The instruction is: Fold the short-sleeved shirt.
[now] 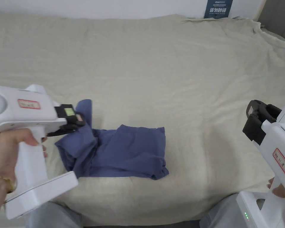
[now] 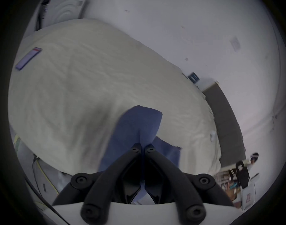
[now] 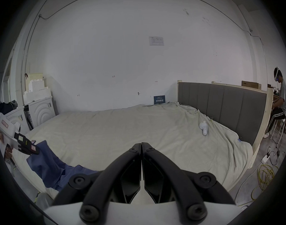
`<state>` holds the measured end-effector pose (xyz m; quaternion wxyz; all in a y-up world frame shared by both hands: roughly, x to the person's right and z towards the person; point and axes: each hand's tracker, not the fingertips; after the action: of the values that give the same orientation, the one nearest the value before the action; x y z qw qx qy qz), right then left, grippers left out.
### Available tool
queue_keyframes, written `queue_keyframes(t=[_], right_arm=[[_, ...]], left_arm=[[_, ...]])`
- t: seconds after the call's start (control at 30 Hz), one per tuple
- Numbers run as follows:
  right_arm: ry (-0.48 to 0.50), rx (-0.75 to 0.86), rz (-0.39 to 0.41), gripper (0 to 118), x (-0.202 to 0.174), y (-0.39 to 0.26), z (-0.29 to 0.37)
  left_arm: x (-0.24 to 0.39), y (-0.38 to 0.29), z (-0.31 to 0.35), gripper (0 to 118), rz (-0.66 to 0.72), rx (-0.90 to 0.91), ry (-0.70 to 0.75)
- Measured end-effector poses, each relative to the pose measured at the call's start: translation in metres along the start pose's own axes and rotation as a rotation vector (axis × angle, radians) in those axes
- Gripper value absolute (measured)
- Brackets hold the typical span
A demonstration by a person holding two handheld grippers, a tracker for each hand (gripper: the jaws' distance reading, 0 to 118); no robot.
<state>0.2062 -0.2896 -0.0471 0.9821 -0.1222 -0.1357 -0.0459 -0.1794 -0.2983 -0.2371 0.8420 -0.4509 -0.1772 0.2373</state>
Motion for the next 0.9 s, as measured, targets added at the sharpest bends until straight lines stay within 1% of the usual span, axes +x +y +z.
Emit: queue_keyframes(t=[0.07,0.2,0.23,0.37,0.43,0.5,0.53,0.57,0.6,0.63,0.67,0.7,0.73,0.77,0.83,0.9], right_arm=[[-0.014,0.002,-0.008,0,0.006,-0.001,0.002],[-0.045,0.002,-0.015,0,0.019,-0.003,0.007],[-0.054,0.001,-0.015,0,0.021,-0.003,0.01],[-0.1,-0.006,-0.019,0,0.034,-0.002,0.019],[-0.123,-0.01,-0.023,0,0.04,-0.003,0.023],[-0.14,-0.013,-0.026,0,0.045,-0.003,0.026],[-0.148,-0.017,-0.025,0,0.047,-0.003,0.027],[-0.159,-0.016,-0.022,0,0.049,-0.003,0.028],[-0.163,-0.017,-0.021,0,0.05,-0.002,0.03],[-0.167,-0.019,-0.023,0,0.052,-0.002,0.03],[-0.17,-0.019,-0.027,0,0.053,-0.002,0.03],[-0.171,-0.018,-0.028,0,0.052,-0.001,0.029],[-0.173,-0.018,-0.028,0,0.051,-0.001,0.029],[-0.174,-0.016,-0.026,0,0.049,0.0,0.028],[-0.162,-0.01,-0.023,0,0.044,0.002,0.027],[-0.146,-0.008,-0.012,0,0.038,0.003,0.026]], left_arm=[[0.023,-0.01,-0.023,0,-0.042,-0.047,-0.025],[0.057,-0.028,-0.072,0,-0.071,-0.084,-0.015],[0.065,-0.032,-0.085,0,-0.1,-0.112,-0.003],[0.091,-0.059,-0.135,0,-0.196,-0.13,0.146],[0.098,-0.071,-0.154,0,-0.223,-0.141,0.174],[0.104,-0.083,-0.17,0,-0.241,-0.117,0.234],[0.106,-0.088,-0.174,2,-0.265,-0.124,0.25],[0.106,-0.09,-0.182,11,-0.296,-0.137,0.245],[0.105,-0.092,-0.181,30,-0.317,-0.15,0.209],[0.104,-0.091,-0.178,54,-0.315,-0.161,0.14],[0.103,-0.087,-0.174,77,-0.283,-0.17,0.062],[0.101,-0.081,-0.169,102,-0.231,-0.174,0.034],[0.1,-0.075,-0.164,113,-0.195,-0.167,0.031],[0.097,-0.067,-0.156,116,-0.168,-0.126,0.0],[0.091,-0.052,-0.139,115,-0.145,-0.053,-0.054],[0.08,-0.035,-0.119,115,-0.109,0.015,-0.057]])
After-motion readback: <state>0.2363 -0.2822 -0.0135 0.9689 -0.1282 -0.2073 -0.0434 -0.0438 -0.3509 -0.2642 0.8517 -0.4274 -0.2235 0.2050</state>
